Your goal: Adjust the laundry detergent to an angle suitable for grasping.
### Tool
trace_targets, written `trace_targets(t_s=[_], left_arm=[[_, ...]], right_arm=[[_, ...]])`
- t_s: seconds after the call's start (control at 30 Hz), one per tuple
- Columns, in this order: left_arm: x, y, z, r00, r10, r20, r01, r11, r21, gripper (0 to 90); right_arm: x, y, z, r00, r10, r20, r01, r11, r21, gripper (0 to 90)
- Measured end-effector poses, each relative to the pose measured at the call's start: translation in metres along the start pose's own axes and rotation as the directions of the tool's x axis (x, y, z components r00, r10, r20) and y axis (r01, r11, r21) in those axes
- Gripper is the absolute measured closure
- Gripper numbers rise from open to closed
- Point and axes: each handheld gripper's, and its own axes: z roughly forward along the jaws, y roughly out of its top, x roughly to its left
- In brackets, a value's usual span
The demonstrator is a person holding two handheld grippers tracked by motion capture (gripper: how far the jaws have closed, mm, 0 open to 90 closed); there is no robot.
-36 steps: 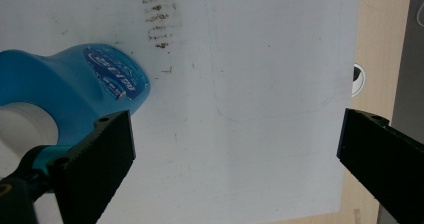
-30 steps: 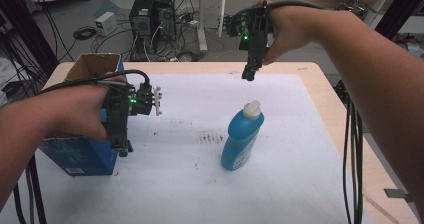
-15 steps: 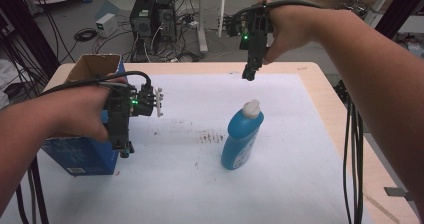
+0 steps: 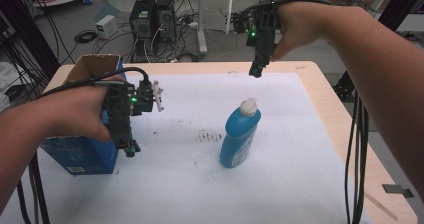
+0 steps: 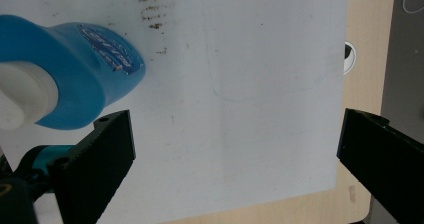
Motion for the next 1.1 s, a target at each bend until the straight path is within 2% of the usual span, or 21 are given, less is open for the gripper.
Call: trace_targets(t_s=[0.07, 0.1, 0.13, 0.17, 0.23, 0.27, 0.3, 0.4, 0.47, 0.57, 0.63, 0.67, 0.7, 0.73, 0.77, 0.8, 0.83, 0.87, 0.93, 1.0, 1.1], left_arm=[[-0.003, 0.002, -0.002, 0.9997, -0.023, -0.002, 0.023, 0.9983, -0.053, 2.4], [-0.003, 0.002, -0.002, 0.9997, -0.023, -0.002, 0.023, 0.9983, -0.053, 2.4], [-0.006, 0.004, -0.005, 0.9993, -0.037, 0.005, 0.037, 0.993, -0.112, 2.4], [-0.006, 0.004, -0.005, 0.9993, -0.037, 0.005, 0.037, 0.993, -0.112, 2.4], [-0.012, 0.007, -0.008, 0.9982, -0.059, 0.01, 0.06, 0.9814, -0.182, 2.4], [-0.016, 0.009, -0.01, 0.9963, -0.085, 0.006, 0.084, 0.9653, -0.247, 2.4], [-0.016, 0.009, -0.01, 0.9963, -0.085, 0.006, 0.084, 0.9653, -0.247, 2.4], [-0.023, 0.013, -0.013, 0.9905, -0.136, 0.022, 0.135, 0.9268, -0.351, 2.4], [-0.029, 0.017, -0.013, 0.9847, -0.173, 0.024, 0.168, 0.9015, -0.399, 2.4], [-0.033, 0.022, -0.013, 0.9847, -0.173, 0.022, 0.167, 0.8983, -0.406, 2.4], [-0.039, 0.027, -0.013, 0.9856, -0.168, 0.017, 0.159, 0.8916, -0.424, 2.4], [-0.039, 0.027, -0.013, 0.9856, -0.168, 0.017, 0.159, 0.8916, -0.424, 2.4], [-0.041, 0.029, -0.014, 0.9851, -0.171, 0.02, 0.163, 0.8869, -0.432, 2.4], [-0.043, 0.03, -0.014, 0.9842, -0.176, 0.02, 0.166, 0.8798, -0.445, 2.4], [-0.047, 0.034, -0.015, 0.9816, -0.19, 0.015, 0.175, 0.8628, -0.474, 2.4], [-0.047, 0.034, -0.015, 0.9816, -0.19, 0.015, 0.175, 0.8628, -0.474, 2.4], [-0.048, 0.035, -0.015, 0.9801, -0.198, 0.011, 0.178, 0.8555, -0.486, 2.4], [-0.051, 0.038, -0.016, 0.9757, -0.219, 0.003, 0.189, 0.8344, -0.518, 2.4], [-0.051, 0.038, -0.016, 0.9757, -0.219, 0.003, 0.189, 0.8344, -0.518, 2.4], [-0.054, 0.045, -0.016, 0.9681, -0.251, 0.006, 0.212, 0.8063, -0.552, 2.4], [-0.055, 0.049, -0.015, 0.9675, -0.253, 0.012, 0.216, 0.8013, -0.558, 2.4]], right_arm=[[0.0, -0.004, 0.0, 1.0, 0.007, 0.0, -0.007, 1.0, -0.001, 1.3], [0.0, -0.004, 0.0, 1.0, 0.007, 0.0, -0.007, 1.0, -0.001, 1.3], [-0.001, -0.007, -0.001, 1.0, 0.008, 0.001, -0.008, 1.0, -0.003, 1.3], [-0.001, -0.008, -0.001, 0.9999, 0.012, 0.002, -0.012, 1.0, -0.002, 1.3], [-0.002, -0.01, -0.001, 0.9999, 0.015, 0.004, -0.015, 1.0, -0.008, 1.3], [-0.002, -0.01, -0.001, 0.9999, 0.014, 0.004, -0.014, 1.0, -0.009, 1.3], [-0.002, -0.009, -0.001, 1.0, 0.008, 0.002, -0.008, 1.0, -0.012, 1.3], [-0.002, -0.007, 0.0, 1.0, 0.006, 0.001, -0.006, 1.0, -0.014, 1.3], [-0.001, -0.004, 0.0, 1.0, 0.0, 0.0, 0.0, 1.0, -0.016, 1.3], [-0.001, -0.002, 0.0, 1.0, -0.006, -0.003, 0.006, 1.0, -0.017, 1.3], [-0.001, -0.001, 0.001, 1.0, -0.006, -0.002, 0.006, 1.0, -0.018, 1.3], [-0.001, -0.001, 0.001, 1.0, -0.006, -0.002, 0.006, 1.0, -0.018, 1.3], [-0.001, -0.001, 0.001, 1.0, -0.001, -0.004, 0.001, 1.0, -0.015, 1.3], [-0.002, 0.0, 0.002, 1.0, -0.008, -0.003, 0.008, 1.0, -0.017, 1.3], [-0.002, 0.0, 0.002, 1.0, -0.004, -0.004, 0.004, 1.0, -0.015, 1.3], [-0.002, 0.0, 0.002, 1.0, -0.007, -0.005, 0.007, 1.0, -0.019, 1.3], [-0.002, 0.0, 0.002, 1.0, -0.007, -0.005, 0.007, 1.0, -0.019, 1.3], [-0.003, 0.0, 0.002, 1.0, 0.0, -0.007, 0.0, 1.0, -0.019, 1.3], [-0.005, 0.0, 0.003, 0.9999, -0.008, -0.007, 0.008, 1.0, -0.024, 1.3], [-0.007, 0.001, 0.005, 0.9999, -0.006, -0.013, 0.006, 1.0, -0.026, 1.3], [-0.009, 0.002, 0.007, 0.9999, -0.005, -0.016, 0.004, 1.0, -0.026, 1.3]])
